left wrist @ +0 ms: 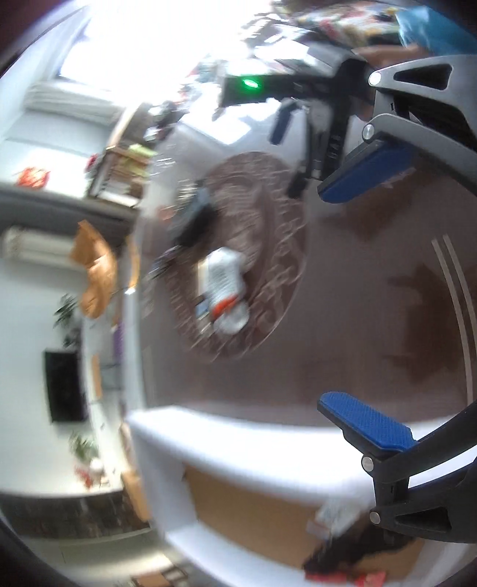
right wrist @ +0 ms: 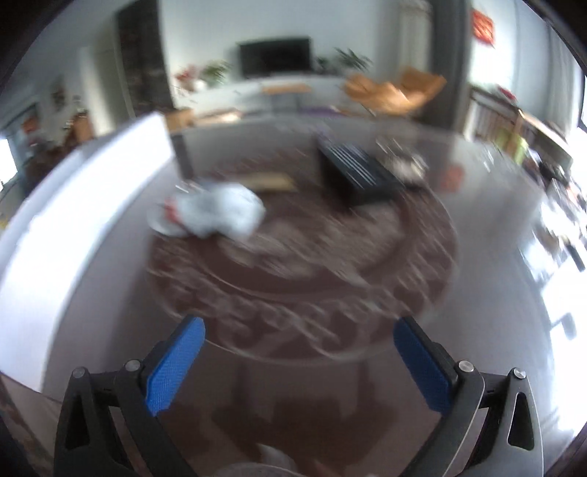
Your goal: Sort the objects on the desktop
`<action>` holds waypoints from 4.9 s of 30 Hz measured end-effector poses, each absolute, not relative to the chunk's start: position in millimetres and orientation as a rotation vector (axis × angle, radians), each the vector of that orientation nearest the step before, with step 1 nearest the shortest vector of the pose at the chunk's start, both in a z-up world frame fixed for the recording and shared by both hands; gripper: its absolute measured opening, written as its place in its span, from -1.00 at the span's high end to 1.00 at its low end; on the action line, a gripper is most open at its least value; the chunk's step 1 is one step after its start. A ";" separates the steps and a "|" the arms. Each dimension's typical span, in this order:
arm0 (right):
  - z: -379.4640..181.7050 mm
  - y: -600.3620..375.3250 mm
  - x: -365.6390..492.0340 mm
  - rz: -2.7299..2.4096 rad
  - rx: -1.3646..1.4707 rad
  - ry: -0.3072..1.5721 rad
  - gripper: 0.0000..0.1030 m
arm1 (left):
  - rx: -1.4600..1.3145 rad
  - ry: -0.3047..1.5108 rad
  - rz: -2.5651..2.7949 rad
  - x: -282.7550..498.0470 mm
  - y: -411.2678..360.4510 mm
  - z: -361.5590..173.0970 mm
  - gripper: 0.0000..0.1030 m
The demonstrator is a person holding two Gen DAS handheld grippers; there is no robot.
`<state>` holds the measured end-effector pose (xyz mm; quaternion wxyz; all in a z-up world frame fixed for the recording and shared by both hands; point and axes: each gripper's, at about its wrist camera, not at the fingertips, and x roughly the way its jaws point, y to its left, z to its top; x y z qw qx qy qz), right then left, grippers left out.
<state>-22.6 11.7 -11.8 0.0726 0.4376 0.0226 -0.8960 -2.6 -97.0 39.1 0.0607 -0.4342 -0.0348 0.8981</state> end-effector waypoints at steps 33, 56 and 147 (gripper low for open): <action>-42.9 55.9 -28.8 -2.718 1.400 0.088 -1.00 | -1.419 0.045 2.734 -61.8 -55.3 -38.5 -1.00; -43.4 54.9 -27.6 -2.719 1.400 0.088 -1.00 | -1.419 0.045 2.733 -61.8 -55.9 -38.2 -1.00; -35.8 35.1 -105.6 -2.558 1.313 0.146 -0.15 | -1.397 -0.026 2.862 -69.1 -102.6 -33.3 -0.25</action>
